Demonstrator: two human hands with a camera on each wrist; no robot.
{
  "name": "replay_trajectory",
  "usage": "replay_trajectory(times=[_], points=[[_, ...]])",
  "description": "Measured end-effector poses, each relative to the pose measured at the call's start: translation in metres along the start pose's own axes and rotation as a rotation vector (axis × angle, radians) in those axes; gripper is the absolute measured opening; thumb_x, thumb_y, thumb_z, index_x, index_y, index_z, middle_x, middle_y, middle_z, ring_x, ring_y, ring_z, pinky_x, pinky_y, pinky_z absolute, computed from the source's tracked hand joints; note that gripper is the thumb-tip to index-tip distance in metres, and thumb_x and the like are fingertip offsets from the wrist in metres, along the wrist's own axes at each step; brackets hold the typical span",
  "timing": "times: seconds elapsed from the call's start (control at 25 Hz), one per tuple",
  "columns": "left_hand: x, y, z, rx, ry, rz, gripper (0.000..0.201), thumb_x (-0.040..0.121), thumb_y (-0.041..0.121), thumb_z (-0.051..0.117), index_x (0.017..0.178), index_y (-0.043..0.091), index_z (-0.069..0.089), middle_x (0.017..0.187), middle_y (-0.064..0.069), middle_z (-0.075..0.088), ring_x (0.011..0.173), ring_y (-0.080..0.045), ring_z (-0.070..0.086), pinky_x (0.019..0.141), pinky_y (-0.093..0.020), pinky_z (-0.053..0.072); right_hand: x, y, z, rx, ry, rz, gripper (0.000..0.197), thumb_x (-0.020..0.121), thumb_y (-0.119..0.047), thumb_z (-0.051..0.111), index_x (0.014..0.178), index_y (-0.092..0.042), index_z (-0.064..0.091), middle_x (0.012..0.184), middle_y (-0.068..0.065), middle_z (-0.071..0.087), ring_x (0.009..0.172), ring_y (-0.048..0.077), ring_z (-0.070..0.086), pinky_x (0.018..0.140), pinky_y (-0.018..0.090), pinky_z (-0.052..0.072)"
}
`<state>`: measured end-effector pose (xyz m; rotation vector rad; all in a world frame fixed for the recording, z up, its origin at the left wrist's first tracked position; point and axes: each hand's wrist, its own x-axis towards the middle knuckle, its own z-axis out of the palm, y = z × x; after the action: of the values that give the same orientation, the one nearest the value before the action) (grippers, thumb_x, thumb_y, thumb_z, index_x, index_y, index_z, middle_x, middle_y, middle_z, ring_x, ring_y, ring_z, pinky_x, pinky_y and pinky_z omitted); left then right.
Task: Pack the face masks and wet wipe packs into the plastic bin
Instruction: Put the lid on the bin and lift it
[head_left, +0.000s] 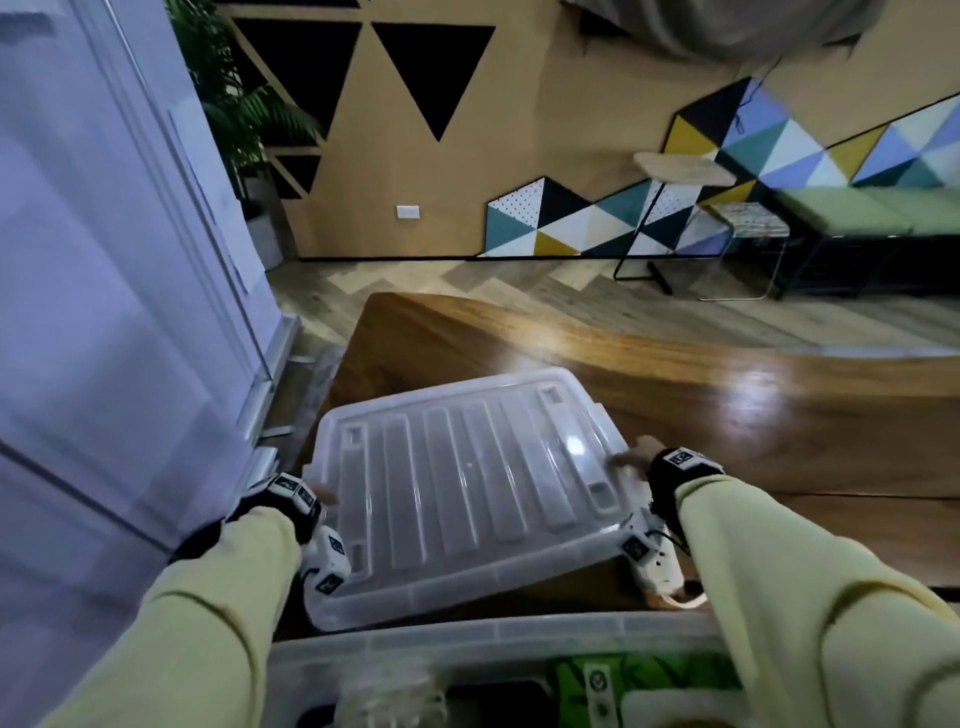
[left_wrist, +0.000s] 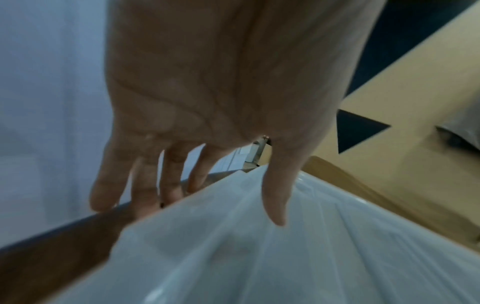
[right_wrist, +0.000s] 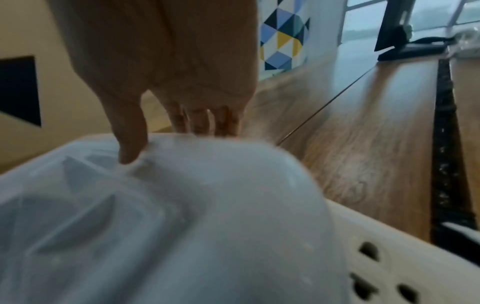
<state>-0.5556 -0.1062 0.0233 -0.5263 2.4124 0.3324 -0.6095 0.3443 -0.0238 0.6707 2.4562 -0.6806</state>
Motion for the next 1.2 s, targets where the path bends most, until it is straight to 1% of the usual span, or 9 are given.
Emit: replay_trajectory(times=[0.08, 0.28, 0.4, 0.52, 0.6, 0.76, 0.84, 1.04, 1.2], points=[[-0.003, 0.006, -0.008, 0.084, -0.034, 0.102, 0.05, 0.092, 0.015, 0.054, 0.141, 0.013, 0.042, 0.147, -0.012, 0.04, 0.13, -0.028, 0.045, 0.072, -0.015, 0.052, -0.003, -0.006, -0.012, 0.146, 0.06, -0.031, 0.06, 0.083, -0.032, 0.068, 0.123, 0.008, 0.049, 0.119, 0.025, 0.058, 0.108, 0.039, 0.057, 0.089, 0.041, 0.045], [-0.025, 0.032, -0.022, 0.113, 0.238, 0.093, 0.041, 0.088, 0.015, 0.057, 0.129, 0.01, 0.054, 0.131, -0.02, 0.05, 0.118, -0.04, 0.052, 0.098, -0.048, 0.047, -0.017, -0.011, -0.02, 0.314, 0.146, -0.029, 0.051, 0.088, -0.018, 0.063, 0.124, 0.014, 0.046, 0.119, 0.027, 0.056, 0.107, 0.038, 0.056, 0.083, 0.038, 0.044], [-0.035, 0.031, -0.04, 0.08, 0.273, 0.111, 0.032, 0.09, 0.017, 0.054, 0.119, 0.006, 0.058, 0.126, -0.021, 0.053, 0.114, -0.038, 0.054, 0.095, -0.047, 0.048, -0.034, -0.014, -0.039, 0.352, 0.143, -0.101, 0.043, 0.086, -0.008, 0.062, 0.118, 0.017, 0.051, 0.102, 0.022, 0.057, 0.091, 0.028, 0.055, 0.074, 0.032, 0.039], [-0.056, 0.031, -0.081, -0.217, 0.368, 0.145, 0.025, 0.088, 0.013, 0.058, 0.102, -0.007, 0.058, 0.114, -0.021, 0.059, 0.102, -0.033, 0.059, 0.093, -0.042, 0.049, -0.071, -0.027, -0.078, 0.401, 0.197, -0.218, 0.039, 0.086, -0.006, 0.061, 0.117, 0.016, 0.053, 0.11, 0.025, 0.059, 0.093, 0.028, 0.056, 0.073, 0.03, 0.038], [-0.077, 0.029, -0.106, -0.344, 0.426, 0.178, 0.033, 0.088, 0.011, 0.058, 0.117, -0.005, 0.054, 0.123, -0.023, 0.056, 0.11, -0.033, 0.057, 0.094, -0.037, 0.047, -0.099, -0.029, -0.101, 0.412, 0.241, -0.297, 0.039, 0.085, -0.005, 0.061, 0.117, 0.016, 0.053, 0.11, 0.026, 0.06, 0.093, 0.028, 0.056, 0.075, 0.033, 0.042], [-0.129, 0.007, -0.128, -0.55, 0.502, 0.222, 0.028, 0.089, 0.004, 0.05, 0.113, -0.009, 0.055, 0.123, -0.028, 0.056, 0.111, -0.039, 0.055, 0.097, -0.041, 0.045, -0.177, -0.023, -0.128, 0.5, 0.296, -0.448, 0.035, 0.084, 0.008, 0.057, 0.118, 0.015, 0.052, 0.112, 0.027, 0.059, 0.092, 0.025, 0.052, 0.073, 0.031, 0.043], [-0.165, -0.005, -0.129, -0.621, 0.547, 0.257, 0.031, 0.088, 0.004, 0.051, 0.116, -0.011, 0.053, 0.121, -0.028, 0.057, 0.11, -0.039, 0.056, 0.097, -0.042, 0.044, -0.21, -0.017, -0.136, 0.542, 0.356, -0.525, 0.039, 0.085, 0.005, 0.056, 0.123, 0.011, 0.05, 0.119, 0.026, 0.056, 0.1, 0.03, 0.053, 0.084, 0.035, 0.042], [-0.265, -0.045, -0.105, -0.753, 0.465, 0.445, 0.024, 0.081, -0.01, 0.057, 0.105, -0.005, 0.057, 0.111, -0.019, 0.052, 0.103, -0.028, 0.052, 0.077, -0.034, 0.042, -0.295, 0.019, -0.129, 0.696, 0.492, -0.618, 0.044, 0.086, 0.0, 0.055, 0.129, 0.003, 0.046, 0.118, 0.019, 0.056, 0.108, 0.034, 0.053, 0.095, 0.04, 0.04], [-0.3, -0.078, -0.062, -0.587, 0.515, 0.49, 0.071, 0.072, 0.001, 0.056, 0.141, 0.003, 0.035, 0.14, -0.019, 0.04, 0.128, -0.034, 0.041, 0.106, -0.036, 0.035, -0.346, 0.054, -0.113, 0.736, 0.553, -0.628, 0.052, 0.085, -0.002, 0.058, 0.135, 0.0, 0.044, 0.13, 0.02, 0.051, 0.118, 0.033, 0.05, 0.1, 0.04, 0.037]])
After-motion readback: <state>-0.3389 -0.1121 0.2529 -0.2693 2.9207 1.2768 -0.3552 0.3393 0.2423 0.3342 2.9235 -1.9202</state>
